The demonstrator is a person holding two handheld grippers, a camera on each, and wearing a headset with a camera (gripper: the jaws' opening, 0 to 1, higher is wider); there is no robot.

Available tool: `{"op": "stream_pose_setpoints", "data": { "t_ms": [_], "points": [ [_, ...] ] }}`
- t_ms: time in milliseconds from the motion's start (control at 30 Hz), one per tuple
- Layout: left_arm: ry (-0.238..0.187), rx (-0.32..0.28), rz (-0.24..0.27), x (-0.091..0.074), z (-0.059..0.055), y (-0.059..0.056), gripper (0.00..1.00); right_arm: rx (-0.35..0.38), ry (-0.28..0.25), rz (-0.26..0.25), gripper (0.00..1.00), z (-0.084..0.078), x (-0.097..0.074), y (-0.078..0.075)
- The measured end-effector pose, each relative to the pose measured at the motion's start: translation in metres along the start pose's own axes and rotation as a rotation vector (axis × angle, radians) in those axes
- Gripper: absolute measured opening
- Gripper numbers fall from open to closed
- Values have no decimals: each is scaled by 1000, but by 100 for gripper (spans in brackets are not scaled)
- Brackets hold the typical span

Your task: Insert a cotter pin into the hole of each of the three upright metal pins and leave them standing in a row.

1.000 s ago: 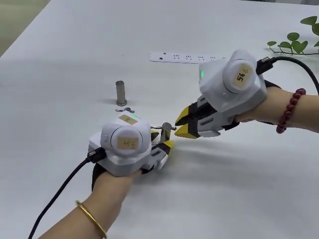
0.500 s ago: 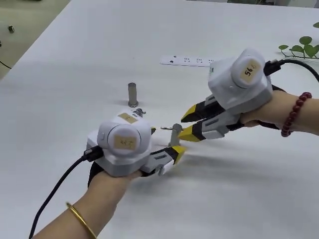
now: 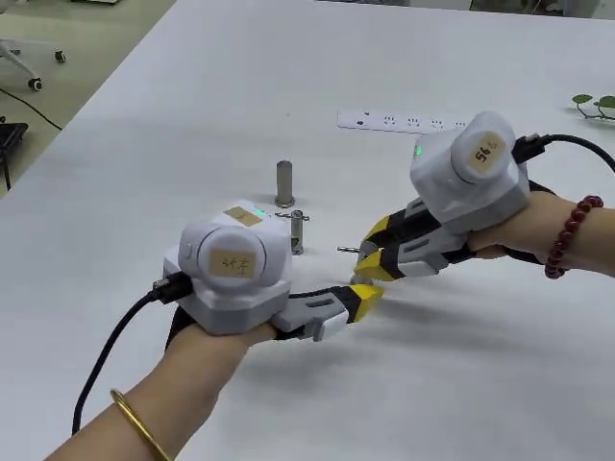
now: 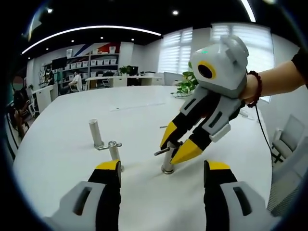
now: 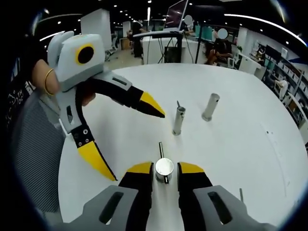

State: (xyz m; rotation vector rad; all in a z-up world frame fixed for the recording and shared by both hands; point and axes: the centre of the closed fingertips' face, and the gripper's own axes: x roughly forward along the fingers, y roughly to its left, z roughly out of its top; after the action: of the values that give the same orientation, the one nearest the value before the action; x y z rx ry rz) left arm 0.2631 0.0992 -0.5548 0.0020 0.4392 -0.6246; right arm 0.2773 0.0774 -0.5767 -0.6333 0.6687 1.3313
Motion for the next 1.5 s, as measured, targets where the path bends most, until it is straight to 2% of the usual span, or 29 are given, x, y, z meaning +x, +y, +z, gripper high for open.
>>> {"op": "stream_pose_setpoints", "data": {
  "t_ms": [367, 433, 700, 900, 1033, 1167, 1500],
  "points": [
    [6, 17, 1, -15, 1, 1, 81, 5, -2, 4, 9, 3, 3, 4],
    [9, 21, 3, -17, 1, 2, 83, 42, -8, 6, 9, 3, 3, 5],
    [20, 16, 19, -27, -1, 7, 91, 40, -10, 14, 9, 4, 2, 6],
    [20, 26, 28, -31, -2, 14, 99, -2, 8, 16, 9, 6, 3, 4],
    [20, 61, 28, -33, -1, 18, 99, -12, 21, 20, 9, 7, 4, 0],
    [12, 40, 30, -35, -1, 22, 99, -18, 25, 27, 9, 9, 5, -4],
    [11, 22, 15, -34, 1, 24, 98, -31, 37, 27, 9, 15, 9, -18]
  ]
}}
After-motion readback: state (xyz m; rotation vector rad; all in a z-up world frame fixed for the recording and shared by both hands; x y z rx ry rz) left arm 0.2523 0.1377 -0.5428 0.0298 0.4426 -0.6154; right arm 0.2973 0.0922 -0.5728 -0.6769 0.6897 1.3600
